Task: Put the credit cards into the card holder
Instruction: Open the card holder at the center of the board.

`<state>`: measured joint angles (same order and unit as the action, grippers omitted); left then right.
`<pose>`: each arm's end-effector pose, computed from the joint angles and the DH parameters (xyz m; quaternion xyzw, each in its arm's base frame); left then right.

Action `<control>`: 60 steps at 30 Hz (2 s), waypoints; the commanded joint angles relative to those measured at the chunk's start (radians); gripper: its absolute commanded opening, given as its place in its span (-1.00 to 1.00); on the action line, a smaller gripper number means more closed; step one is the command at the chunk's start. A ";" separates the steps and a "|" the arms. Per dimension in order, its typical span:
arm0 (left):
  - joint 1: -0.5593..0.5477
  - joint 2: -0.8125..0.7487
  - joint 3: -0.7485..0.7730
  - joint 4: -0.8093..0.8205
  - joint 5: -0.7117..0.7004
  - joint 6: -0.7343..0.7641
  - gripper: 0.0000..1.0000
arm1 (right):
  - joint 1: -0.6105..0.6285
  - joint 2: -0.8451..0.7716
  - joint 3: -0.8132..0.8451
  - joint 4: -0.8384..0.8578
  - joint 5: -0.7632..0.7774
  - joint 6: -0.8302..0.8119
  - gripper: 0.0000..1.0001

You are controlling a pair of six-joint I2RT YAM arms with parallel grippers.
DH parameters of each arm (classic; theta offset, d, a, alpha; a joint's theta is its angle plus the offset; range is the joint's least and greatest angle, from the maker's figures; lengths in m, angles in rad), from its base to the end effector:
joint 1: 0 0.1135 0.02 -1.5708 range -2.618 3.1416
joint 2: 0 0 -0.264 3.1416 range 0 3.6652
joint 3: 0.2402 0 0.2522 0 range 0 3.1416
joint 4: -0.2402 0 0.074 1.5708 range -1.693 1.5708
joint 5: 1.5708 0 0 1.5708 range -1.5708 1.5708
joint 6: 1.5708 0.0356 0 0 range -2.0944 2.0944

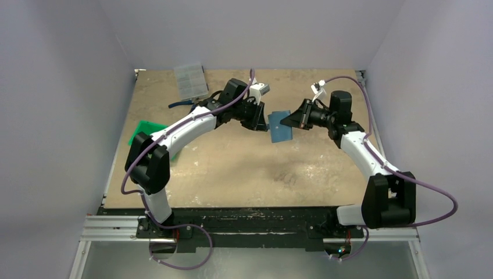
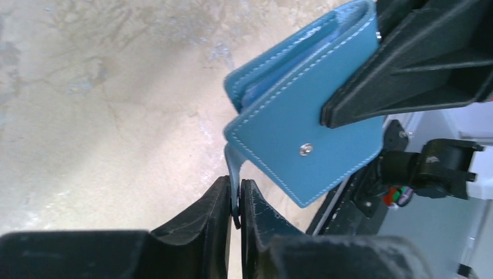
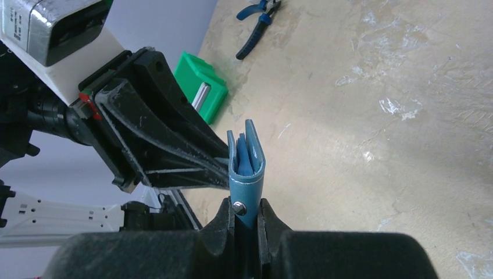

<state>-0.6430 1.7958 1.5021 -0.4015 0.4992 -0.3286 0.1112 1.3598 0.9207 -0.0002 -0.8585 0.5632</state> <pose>0.3192 -0.2604 0.2899 0.2408 0.8504 -0.3897 0.2588 0.2951 0.0601 0.2804 -0.0454 0.7981 0.4928 0.3437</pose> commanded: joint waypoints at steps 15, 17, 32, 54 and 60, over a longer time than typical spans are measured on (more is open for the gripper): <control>0.001 0.099 0.023 0.002 -0.052 -0.082 -1.00 | 0.076 0.307 0.097 -0.218 0.314 -0.188 0.21; 0.001 0.129 0.019 0.016 -0.010 -0.109 -1.00 | 0.076 0.282 0.075 -0.216 0.397 -0.195 0.33; 0.015 0.098 -0.023 0.087 0.041 -0.194 -1.00 | 0.127 0.309 0.010 -0.009 0.279 -0.089 -0.01; 0.272 -0.085 -0.471 0.027 -0.178 -0.048 -1.00 | 0.282 0.438 0.008 0.217 0.172 -0.017 0.10; 0.269 -0.050 -0.482 0.037 -0.171 -0.053 -1.00 | 0.288 0.424 0.002 0.212 0.173 -0.033 0.23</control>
<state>-0.3794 1.7588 1.0237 -0.3611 0.3714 -0.4160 0.3946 1.8118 0.9234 0.1749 -0.6693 0.5415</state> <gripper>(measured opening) 0.070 0.598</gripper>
